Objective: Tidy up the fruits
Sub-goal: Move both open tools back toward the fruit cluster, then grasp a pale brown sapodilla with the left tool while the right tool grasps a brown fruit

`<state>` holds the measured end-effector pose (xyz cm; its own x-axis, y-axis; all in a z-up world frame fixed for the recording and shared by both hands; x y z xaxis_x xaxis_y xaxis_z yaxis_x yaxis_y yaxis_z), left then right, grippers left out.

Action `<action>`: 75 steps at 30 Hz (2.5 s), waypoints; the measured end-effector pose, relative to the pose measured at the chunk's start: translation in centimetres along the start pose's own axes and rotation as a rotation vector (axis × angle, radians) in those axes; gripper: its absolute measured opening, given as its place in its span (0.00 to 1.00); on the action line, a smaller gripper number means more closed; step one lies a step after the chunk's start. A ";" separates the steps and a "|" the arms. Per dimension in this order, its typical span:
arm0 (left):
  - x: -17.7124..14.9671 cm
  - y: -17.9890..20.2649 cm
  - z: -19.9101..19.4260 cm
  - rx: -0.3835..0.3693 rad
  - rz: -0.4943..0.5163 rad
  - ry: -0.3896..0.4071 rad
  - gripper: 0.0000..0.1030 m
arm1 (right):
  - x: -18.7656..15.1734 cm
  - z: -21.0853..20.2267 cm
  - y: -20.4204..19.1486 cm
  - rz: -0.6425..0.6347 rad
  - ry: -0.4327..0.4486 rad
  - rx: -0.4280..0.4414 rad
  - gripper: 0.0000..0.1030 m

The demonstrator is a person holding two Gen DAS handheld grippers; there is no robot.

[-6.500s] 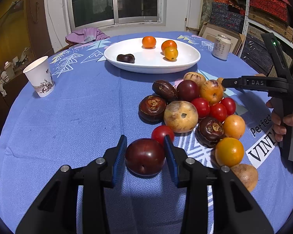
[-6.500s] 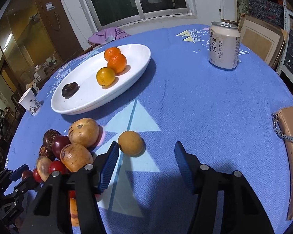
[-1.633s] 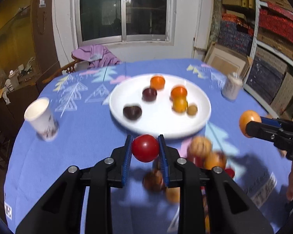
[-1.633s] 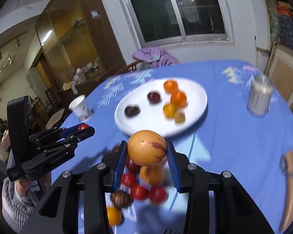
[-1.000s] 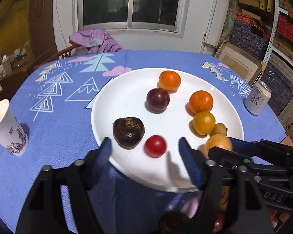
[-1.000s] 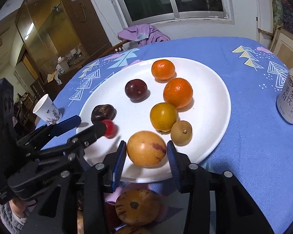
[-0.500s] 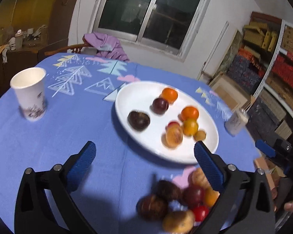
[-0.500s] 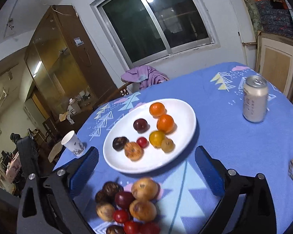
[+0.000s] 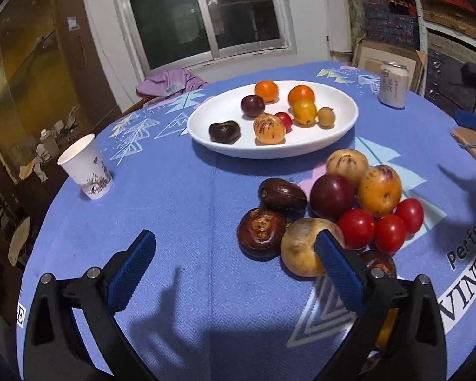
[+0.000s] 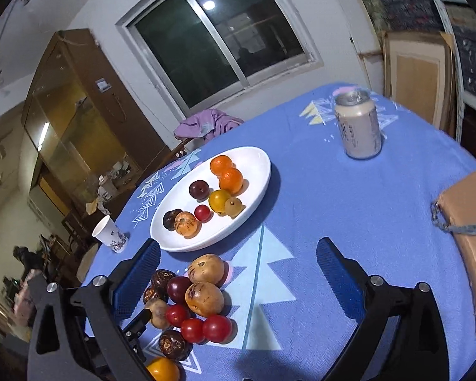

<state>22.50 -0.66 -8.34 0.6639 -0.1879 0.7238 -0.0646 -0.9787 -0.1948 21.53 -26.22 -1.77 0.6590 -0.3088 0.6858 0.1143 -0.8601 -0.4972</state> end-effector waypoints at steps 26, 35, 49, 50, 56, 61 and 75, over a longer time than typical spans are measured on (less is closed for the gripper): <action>-2.1 -5.4 -1.2 -0.041 -0.123 -0.021 0.96 | -0.7 0.7 0.1 0.016 -0.039 0.006 0.97; -2.0 -1.6 0.2 -0.110 -0.039 -0.063 0.96 | -1.3 1.1 -0.6 -0.013 -0.047 0.001 0.97; -1.0 2.8 0.8 -0.275 -0.012 -0.075 0.92 | -2.1 1.7 -1.1 -0.064 -0.071 -0.028 0.97; -1.0 2.9 0.8 -0.291 -0.018 -0.078 0.87 | -2.1 1.7 -1.2 -0.066 -0.071 -0.027 0.97; -1.3 2.9 1.6 -0.344 -0.053 -0.116 0.67 | -2.1 1.5 -1.7 -0.095 -0.063 -0.025 0.97; -1.3 2.7 2.4 -0.378 -0.090 -0.141 0.54 | -2.3 1.7 -1.9 -0.112 -0.065 -0.032 0.97; -1.6 -0.1 1.2 -0.260 -0.108 -0.104 0.41 | -5.5 4.0 -3.4 -0.172 -0.241 0.031 0.87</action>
<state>22.39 -0.17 -10.26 0.7493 -0.0851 0.6567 -0.1688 -0.9835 0.0652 20.51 -19.99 -5.94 0.7852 -0.0505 0.6172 0.2602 -0.8775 -0.4028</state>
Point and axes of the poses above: each gripper's, at about its wrist camera, not at the fingertips, and z roughly the way its jaws point, y to its right, x to its top, the point moved 9 cm from there along z, roughly the way its jaws point
